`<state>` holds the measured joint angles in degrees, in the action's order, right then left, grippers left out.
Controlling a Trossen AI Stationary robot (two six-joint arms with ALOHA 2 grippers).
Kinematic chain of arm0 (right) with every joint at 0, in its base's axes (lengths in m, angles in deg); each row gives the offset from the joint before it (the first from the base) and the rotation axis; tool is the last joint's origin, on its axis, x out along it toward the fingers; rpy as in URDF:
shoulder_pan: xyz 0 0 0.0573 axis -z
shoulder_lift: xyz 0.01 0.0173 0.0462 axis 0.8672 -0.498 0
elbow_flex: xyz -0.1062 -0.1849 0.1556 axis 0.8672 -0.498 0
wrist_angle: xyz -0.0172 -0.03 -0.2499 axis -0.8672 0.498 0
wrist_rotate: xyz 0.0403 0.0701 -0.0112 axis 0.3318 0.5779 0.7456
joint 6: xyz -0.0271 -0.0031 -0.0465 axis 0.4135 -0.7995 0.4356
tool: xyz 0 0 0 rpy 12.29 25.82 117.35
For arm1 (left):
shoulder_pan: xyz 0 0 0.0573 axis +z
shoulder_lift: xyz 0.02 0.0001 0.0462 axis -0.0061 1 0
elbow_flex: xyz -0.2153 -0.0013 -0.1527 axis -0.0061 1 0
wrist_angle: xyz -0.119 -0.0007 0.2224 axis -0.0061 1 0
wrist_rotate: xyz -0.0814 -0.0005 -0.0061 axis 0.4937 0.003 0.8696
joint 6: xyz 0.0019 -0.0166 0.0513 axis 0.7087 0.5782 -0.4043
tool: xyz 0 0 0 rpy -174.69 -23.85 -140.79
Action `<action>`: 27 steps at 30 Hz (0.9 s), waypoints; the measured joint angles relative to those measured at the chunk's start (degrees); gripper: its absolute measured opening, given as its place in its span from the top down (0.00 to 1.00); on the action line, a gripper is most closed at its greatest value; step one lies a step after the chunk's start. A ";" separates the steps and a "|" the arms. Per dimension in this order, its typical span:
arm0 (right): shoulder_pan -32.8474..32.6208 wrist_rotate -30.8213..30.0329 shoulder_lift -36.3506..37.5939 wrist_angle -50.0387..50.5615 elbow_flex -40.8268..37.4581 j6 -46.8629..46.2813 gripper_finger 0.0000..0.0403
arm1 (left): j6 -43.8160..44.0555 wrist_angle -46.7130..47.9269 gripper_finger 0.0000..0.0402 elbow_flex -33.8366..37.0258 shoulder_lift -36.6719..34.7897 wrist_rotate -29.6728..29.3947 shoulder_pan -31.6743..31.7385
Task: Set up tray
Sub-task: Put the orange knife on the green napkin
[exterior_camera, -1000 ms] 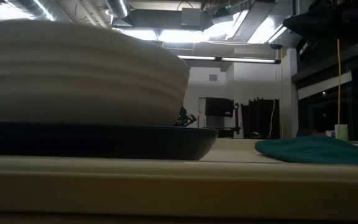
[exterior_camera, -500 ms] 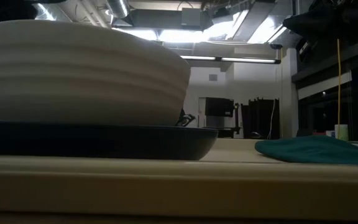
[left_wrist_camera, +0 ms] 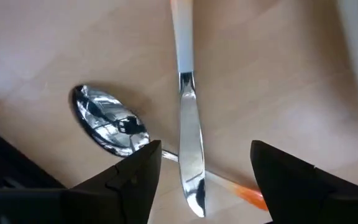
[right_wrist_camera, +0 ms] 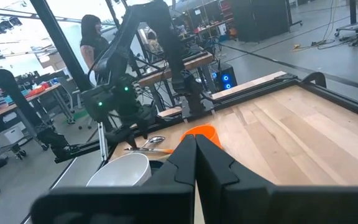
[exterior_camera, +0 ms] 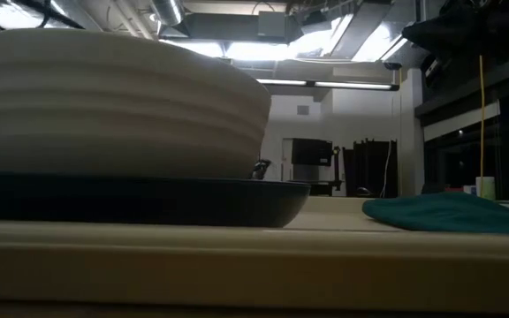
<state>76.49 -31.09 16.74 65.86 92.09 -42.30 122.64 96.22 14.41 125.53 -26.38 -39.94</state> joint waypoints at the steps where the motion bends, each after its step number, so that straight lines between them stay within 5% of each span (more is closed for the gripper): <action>1: 0.00 0.00 0.02 0.00 0.00 0.00 0.99 | 0.00 -0.64 0.40 0.00 0.45 0.05 0.00; 27: 0.02 0.00 0.00 0.00 0.00 0.13 0.99 | -1.48 -5.03 0.44 0.00 5.30 -1.43 0.02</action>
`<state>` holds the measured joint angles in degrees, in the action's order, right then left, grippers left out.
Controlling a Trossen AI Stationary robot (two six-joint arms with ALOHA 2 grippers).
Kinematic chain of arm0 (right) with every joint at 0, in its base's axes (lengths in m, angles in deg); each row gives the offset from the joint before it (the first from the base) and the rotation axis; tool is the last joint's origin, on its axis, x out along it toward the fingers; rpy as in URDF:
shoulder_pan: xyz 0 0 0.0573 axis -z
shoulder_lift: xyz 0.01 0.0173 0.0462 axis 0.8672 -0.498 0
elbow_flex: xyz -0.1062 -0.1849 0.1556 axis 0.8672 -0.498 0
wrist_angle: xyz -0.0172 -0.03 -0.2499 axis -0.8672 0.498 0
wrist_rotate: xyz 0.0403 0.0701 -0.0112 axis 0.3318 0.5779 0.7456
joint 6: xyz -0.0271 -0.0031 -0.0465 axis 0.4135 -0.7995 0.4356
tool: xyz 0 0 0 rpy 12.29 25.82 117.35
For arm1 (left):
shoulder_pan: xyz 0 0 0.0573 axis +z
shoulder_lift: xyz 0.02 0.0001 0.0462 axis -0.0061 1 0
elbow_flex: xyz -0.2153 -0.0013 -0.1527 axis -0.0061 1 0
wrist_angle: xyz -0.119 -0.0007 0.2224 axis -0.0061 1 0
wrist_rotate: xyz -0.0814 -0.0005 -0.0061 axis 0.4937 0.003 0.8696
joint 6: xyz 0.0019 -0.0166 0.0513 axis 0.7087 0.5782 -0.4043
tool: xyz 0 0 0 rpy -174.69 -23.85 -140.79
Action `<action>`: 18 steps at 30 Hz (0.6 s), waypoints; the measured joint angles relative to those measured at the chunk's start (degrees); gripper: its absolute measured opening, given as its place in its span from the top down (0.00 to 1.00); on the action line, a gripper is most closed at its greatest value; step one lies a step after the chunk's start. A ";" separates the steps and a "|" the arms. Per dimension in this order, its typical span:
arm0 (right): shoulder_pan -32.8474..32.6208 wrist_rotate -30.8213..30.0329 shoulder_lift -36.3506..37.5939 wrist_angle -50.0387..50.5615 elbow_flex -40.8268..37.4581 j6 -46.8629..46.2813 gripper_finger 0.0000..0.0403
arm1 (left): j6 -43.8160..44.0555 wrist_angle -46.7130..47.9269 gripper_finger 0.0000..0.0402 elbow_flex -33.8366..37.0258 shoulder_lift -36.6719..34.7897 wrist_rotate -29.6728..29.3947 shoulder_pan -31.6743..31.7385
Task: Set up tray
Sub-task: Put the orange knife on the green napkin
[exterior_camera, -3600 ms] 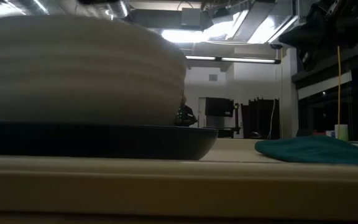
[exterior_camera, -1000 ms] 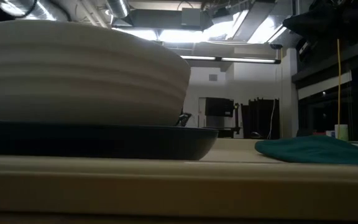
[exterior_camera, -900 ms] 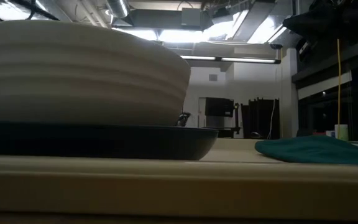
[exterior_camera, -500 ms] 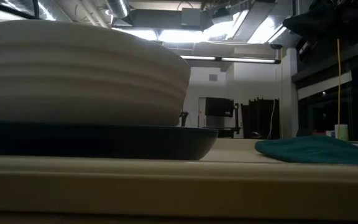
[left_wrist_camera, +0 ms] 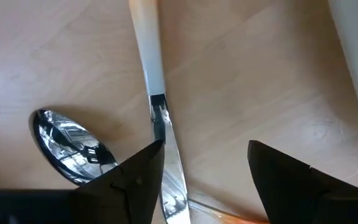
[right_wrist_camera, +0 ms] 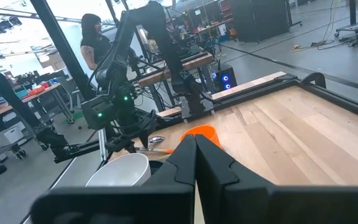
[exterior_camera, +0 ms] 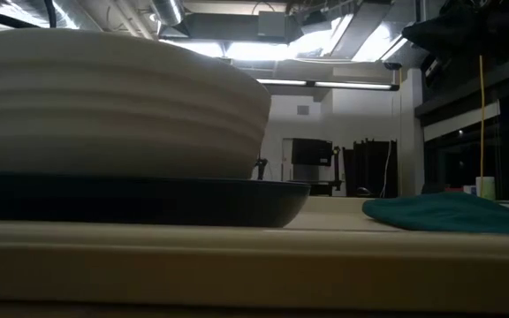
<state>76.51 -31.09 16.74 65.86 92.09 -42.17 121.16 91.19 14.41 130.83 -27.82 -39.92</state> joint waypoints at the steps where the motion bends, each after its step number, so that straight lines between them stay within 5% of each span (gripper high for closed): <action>1: 0.00 0.00 0.00 0.00 0.00 0.00 0.99 | -0.29 0.27 0.44 0.00 0.00 0.00 0.00; 18: 0.00 0.00 0.02 -0.02 0.00 -1.75 0.99 | -0.60 0.03 0.44 3.39 0.23 -1.10 0.52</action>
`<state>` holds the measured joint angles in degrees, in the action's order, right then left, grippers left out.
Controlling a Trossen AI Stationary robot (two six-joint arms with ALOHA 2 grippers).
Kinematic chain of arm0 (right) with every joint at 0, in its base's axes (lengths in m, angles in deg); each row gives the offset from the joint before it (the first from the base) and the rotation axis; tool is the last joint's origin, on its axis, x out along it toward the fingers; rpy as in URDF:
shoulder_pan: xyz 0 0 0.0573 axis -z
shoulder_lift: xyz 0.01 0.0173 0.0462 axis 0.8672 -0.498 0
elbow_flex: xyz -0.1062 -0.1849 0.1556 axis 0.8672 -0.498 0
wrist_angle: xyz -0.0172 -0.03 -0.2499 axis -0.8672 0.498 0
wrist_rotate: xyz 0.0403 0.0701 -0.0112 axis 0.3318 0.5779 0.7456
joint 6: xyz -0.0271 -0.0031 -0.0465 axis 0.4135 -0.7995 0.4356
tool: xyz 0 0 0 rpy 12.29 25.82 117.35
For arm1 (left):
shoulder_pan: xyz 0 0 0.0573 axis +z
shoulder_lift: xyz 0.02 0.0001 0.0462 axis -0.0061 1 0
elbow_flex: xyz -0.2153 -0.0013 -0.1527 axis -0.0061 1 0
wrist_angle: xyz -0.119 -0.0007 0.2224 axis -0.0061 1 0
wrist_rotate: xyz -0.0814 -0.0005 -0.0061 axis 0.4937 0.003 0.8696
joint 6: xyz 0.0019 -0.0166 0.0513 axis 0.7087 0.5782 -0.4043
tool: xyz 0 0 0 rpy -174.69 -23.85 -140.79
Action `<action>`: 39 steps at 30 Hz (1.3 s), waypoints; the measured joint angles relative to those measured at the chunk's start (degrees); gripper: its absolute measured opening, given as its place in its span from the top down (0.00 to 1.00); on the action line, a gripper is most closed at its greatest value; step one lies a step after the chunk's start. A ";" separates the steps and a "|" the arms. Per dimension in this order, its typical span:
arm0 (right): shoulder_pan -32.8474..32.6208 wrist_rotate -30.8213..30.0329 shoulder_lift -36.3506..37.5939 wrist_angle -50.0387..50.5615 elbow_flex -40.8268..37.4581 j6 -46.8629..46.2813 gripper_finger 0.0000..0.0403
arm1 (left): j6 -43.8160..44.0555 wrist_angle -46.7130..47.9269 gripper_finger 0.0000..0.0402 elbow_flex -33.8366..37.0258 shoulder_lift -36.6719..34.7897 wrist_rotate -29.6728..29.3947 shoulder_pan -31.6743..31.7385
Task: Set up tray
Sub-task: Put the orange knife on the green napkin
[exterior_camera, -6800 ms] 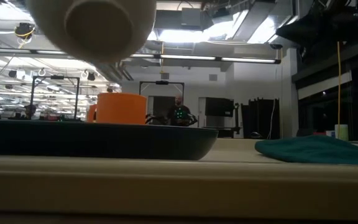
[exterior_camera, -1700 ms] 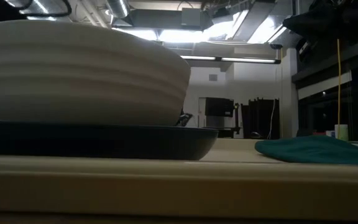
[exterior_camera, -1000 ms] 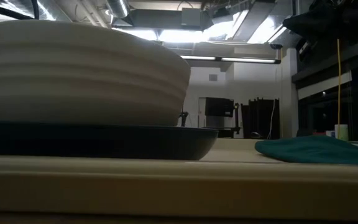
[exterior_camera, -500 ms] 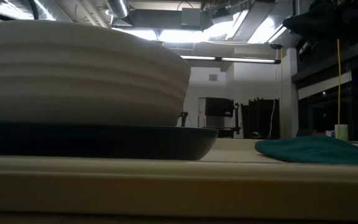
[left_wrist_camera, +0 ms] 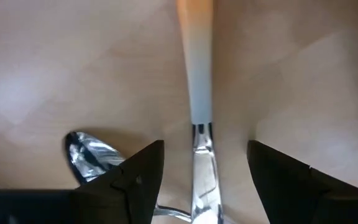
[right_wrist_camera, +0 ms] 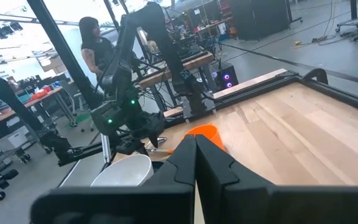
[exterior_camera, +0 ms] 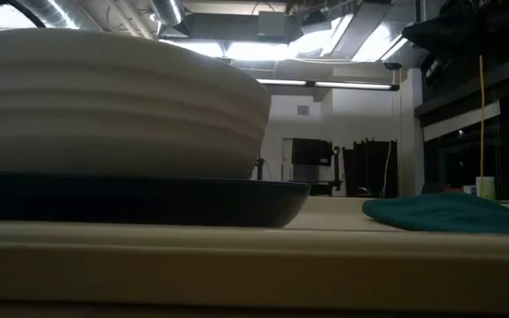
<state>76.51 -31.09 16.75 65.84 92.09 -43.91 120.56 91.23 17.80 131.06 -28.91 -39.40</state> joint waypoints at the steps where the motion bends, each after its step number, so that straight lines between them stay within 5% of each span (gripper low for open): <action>1: -0.02 0.00 -0.02 0.02 0.00 -0.17 0.99 | -0.06 -1.12 0.44 0.51 -0.20 0.51 0.02; 11: -0.02 0.00 -0.01 0.00 0.00 -0.11 0.99 | -0.48 -3.40 0.49 1.11 -0.23 2.19 0.07; 23: 0.00 0.00 0.00 0.00 0.00 0.20 0.99 | -1.60 -3.31 0.93 1.09 -0.16 2.76 0.04; 39: 0.00 0.00 0.00 0.00 0.00 0.28 0.99 | -2.62 -1.85 0.93 1.11 -1.07 2.43 -0.07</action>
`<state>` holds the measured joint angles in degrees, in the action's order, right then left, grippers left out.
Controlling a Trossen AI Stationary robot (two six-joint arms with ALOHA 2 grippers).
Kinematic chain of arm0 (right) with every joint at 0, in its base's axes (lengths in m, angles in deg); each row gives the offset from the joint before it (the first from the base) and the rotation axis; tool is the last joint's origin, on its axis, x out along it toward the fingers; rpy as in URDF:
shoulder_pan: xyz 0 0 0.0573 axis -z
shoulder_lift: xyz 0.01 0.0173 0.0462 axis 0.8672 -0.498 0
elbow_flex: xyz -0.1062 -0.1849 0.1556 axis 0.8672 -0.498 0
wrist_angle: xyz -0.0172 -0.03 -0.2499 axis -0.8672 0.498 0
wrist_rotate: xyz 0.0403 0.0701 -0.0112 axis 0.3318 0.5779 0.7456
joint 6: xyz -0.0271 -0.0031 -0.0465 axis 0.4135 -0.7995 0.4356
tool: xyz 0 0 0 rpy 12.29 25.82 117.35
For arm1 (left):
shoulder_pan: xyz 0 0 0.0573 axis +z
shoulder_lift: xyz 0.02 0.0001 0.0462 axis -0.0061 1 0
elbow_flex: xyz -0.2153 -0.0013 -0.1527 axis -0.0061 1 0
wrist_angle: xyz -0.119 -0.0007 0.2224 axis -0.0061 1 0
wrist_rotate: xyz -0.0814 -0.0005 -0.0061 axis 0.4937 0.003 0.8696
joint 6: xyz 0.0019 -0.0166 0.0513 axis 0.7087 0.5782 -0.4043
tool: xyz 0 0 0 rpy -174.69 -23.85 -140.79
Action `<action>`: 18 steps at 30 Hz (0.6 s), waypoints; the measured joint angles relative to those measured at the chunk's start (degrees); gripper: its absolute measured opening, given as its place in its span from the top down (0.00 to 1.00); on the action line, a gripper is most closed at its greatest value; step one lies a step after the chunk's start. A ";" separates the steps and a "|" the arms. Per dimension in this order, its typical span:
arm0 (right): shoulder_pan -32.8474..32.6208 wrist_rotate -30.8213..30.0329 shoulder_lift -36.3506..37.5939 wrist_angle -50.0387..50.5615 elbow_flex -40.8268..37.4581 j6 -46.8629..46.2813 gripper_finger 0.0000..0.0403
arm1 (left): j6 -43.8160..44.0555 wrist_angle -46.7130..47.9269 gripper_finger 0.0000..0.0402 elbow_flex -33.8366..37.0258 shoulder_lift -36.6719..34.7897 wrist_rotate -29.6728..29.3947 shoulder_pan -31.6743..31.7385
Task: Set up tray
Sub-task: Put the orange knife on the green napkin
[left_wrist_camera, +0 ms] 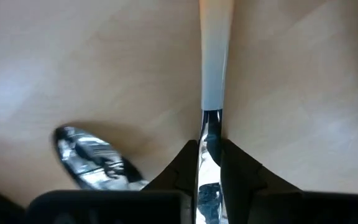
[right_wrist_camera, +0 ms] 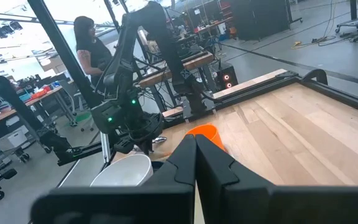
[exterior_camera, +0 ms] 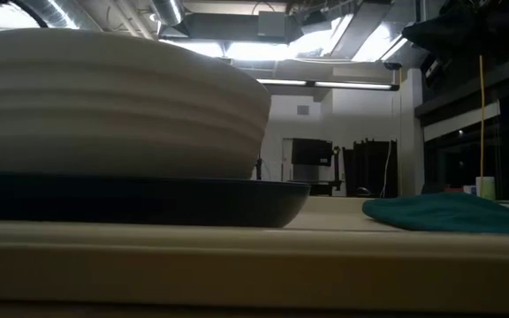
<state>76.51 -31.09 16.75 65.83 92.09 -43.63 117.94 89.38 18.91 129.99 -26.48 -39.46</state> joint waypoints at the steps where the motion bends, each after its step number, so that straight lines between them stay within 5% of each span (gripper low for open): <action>1: 0.00 0.00 -0.02 0.02 0.00 -0.02 0.99 | 0.00 0.49 0.93 0.08 -0.34 0.00 0.00; 18: -0.02 0.00 0.01 0.02 0.00 -0.04 0.99 | 0.29 11.76 0.93 -0.04 -15.47 -3.54 1.76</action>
<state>76.50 -31.09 16.76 65.85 92.09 -43.67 118.23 101.13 18.87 114.52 -30.02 -37.70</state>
